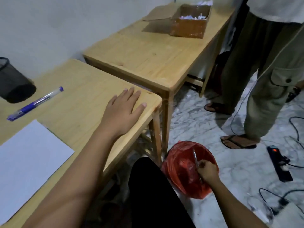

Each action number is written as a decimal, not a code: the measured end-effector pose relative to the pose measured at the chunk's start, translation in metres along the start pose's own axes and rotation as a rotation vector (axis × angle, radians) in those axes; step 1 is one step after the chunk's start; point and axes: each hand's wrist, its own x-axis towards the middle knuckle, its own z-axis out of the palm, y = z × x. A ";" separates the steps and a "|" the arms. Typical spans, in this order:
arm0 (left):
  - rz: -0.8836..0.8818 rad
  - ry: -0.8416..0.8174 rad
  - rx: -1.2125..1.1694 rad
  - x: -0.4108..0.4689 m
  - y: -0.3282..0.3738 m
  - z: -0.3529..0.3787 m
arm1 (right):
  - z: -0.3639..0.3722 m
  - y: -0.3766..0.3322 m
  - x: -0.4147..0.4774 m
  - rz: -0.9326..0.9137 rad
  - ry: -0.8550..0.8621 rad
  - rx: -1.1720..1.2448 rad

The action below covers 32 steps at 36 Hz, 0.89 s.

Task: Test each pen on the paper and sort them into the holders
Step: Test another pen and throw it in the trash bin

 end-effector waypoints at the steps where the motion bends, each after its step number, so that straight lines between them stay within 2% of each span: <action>1: -0.001 -0.003 -0.004 0.001 0.000 0.000 | 0.000 0.000 0.004 0.009 -0.002 0.002; 11: -0.001 0.025 -0.022 0.000 -0.001 -0.002 | -0.010 -0.009 0.031 0.052 -0.056 -0.003; 23: -0.010 0.012 -0.047 -0.001 0.001 -0.003 | -0.025 -0.025 0.031 -0.031 -0.010 -0.067; 32: 0.001 0.063 -0.041 -0.010 0.005 -0.007 | -0.074 -0.063 0.003 -0.146 0.076 -0.118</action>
